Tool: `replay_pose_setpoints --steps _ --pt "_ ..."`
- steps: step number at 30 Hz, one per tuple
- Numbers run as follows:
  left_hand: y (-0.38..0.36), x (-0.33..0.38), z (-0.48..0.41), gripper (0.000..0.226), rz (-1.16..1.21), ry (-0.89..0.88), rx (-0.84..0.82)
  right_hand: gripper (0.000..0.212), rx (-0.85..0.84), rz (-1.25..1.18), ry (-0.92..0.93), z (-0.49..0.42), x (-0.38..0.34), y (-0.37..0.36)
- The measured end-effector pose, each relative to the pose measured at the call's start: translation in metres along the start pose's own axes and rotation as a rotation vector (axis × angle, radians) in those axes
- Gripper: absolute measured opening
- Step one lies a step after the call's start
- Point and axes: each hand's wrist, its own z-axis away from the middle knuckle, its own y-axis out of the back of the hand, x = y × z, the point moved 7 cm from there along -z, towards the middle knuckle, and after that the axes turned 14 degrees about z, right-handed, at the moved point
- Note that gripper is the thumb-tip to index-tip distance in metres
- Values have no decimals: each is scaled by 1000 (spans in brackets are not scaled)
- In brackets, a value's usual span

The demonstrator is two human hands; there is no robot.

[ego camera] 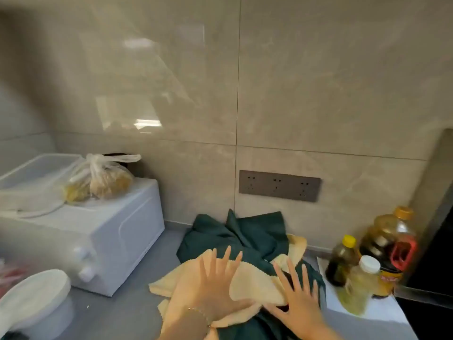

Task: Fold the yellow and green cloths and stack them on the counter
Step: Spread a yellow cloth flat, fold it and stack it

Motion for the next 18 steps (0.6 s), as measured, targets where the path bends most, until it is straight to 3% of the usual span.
replay_pose_setpoints --steps 1,7,11,18 --pt "-21 -6 8 102 24 28 -115 97 -53 0 4 1 -2 -24" --pt "-106 -40 8 118 -18 -16 -188 105 -135 -78 3 -18 -10 -98" --pt "-109 -62 1 119 -11 -42 -152 102 -110 -172 51 -43 -42 -110" --pt "-83 -176 -12 105 -108 -11 -52 92 -18 -157 157 -105 -146 -108"
